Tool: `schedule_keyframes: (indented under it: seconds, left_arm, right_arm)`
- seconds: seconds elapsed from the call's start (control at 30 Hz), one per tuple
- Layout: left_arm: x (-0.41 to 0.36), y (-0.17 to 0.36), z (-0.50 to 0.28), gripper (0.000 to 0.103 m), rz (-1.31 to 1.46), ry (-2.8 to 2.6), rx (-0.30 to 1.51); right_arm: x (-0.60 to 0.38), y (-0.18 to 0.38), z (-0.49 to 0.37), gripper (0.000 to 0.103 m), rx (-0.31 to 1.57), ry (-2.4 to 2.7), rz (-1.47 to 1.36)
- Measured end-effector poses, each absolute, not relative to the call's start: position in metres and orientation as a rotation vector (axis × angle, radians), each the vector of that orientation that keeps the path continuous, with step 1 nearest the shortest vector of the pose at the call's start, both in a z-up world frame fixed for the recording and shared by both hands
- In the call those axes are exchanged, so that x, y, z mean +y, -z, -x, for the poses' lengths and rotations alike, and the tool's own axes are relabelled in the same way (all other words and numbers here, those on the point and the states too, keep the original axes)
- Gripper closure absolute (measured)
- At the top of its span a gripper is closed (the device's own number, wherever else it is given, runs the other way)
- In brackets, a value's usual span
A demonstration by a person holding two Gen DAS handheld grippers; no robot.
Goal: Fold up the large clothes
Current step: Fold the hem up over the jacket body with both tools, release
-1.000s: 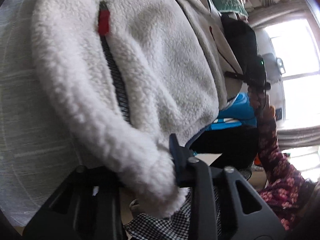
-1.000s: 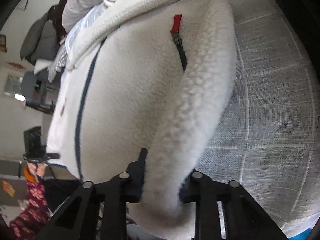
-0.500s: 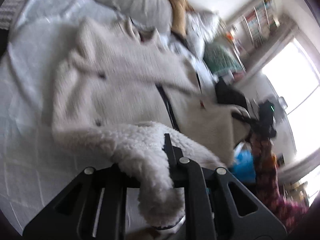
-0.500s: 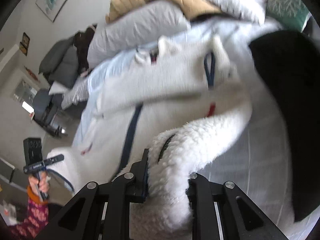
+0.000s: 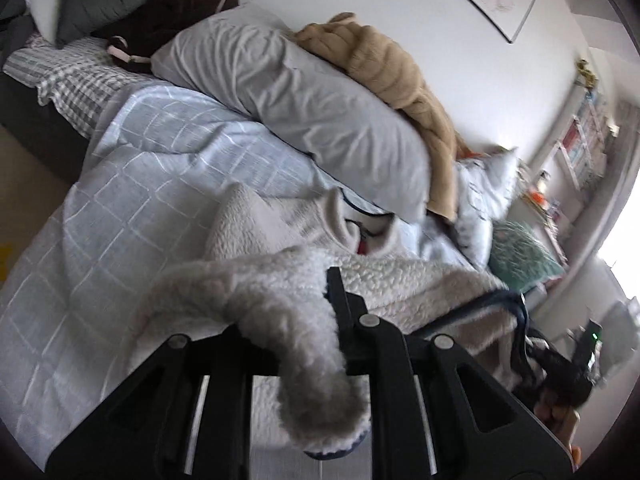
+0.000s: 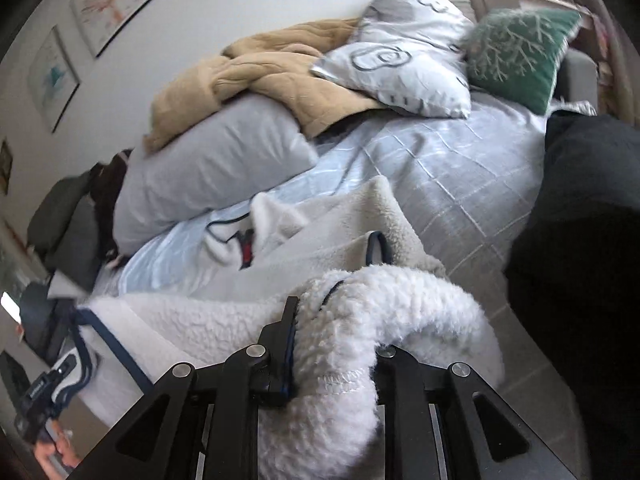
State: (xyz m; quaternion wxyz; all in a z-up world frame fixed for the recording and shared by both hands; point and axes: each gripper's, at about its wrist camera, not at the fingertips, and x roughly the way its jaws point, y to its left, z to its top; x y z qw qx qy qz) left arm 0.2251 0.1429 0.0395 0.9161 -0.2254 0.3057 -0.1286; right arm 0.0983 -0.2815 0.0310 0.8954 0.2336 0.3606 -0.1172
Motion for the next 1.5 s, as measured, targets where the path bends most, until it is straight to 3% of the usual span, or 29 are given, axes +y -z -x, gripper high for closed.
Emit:
schedule_keyframes:
  seconds: [0.13,0.2,0.27,0.33,0.4,0.47,0.63,0.83,0.97,1.27,1.3,1.37,1.4,1.43,1.47,1.5]
  left_arm:
    - [0.128,-0.018,-0.251,0.083,0.437,0.193,0.640]
    - [0.123,-0.003,-0.266,0.078,0.420,0.166,0.692]
    - [0.122,0.013,-0.279,0.067,0.430,0.148,0.758]
    - [0.121,0.018,-0.282,0.038,0.448,0.131,0.795]
    - [0.125,0.018,-0.281,0.031,0.483,0.122,0.790]
    - [0.131,0.015,-0.282,0.029,0.528,0.122,0.804]
    - [0.150,-0.008,-0.272,0.025,0.571,0.131,0.771]
    - [0.174,-0.035,-0.262,0.022,0.476,0.116,0.730]
    - [0.172,-0.034,-0.267,0.022,0.335,0.096,0.765]
    - [0.150,-0.003,-0.325,0.022,0.067,0.114,0.917]
    - [0.148,-0.002,-0.331,0.023,0.051,0.120,0.920]
    - [0.144,-0.004,-0.342,0.035,0.038,0.157,0.915]
    - [0.143,-0.004,-0.346,0.057,0.045,0.179,0.915]
    - [0.141,-0.003,-0.351,0.089,0.061,0.205,0.925]
    - [0.140,-0.003,-0.356,0.090,0.080,0.219,0.941]
    - [0.138,-0.007,-0.358,0.091,0.079,0.195,0.925]
  right_arm:
    - [-0.290,-0.006,-0.124,0.082,0.781,0.291,-0.479]
    - [-0.290,0.007,-0.134,0.077,0.801,0.290,-0.484]
    - [-0.292,0.022,-0.145,0.066,0.836,0.284,-0.504]
    - [-0.293,0.034,-0.150,0.052,0.860,0.262,-0.526]
    - [-0.295,0.041,-0.154,0.044,0.868,0.229,-0.556]
    - [-0.299,0.040,-0.155,0.039,0.870,0.201,-0.583]
    - [-0.312,0.025,-0.146,0.038,0.865,0.101,-0.679]
    - [-0.326,-0.011,-0.117,0.025,0.772,0.067,-0.704]
    - [-0.339,-0.028,-0.104,0.025,0.704,0.041,-0.772]
    - [-0.291,-0.011,-0.161,0.025,0.920,0.238,-0.282]
    - [-0.291,-0.008,-0.170,0.025,0.929,0.247,-0.265]
    - [-0.290,-0.004,-0.187,0.025,0.928,0.278,-0.188]
    - [-0.289,-0.002,-0.194,0.027,0.923,0.301,-0.139]
    - [-0.290,0.001,-0.203,0.033,0.919,0.320,-0.094]
    - [-0.291,0.003,-0.209,0.070,0.915,0.328,-0.067]
    - [-0.293,0.007,-0.216,0.085,0.925,0.318,-0.058]
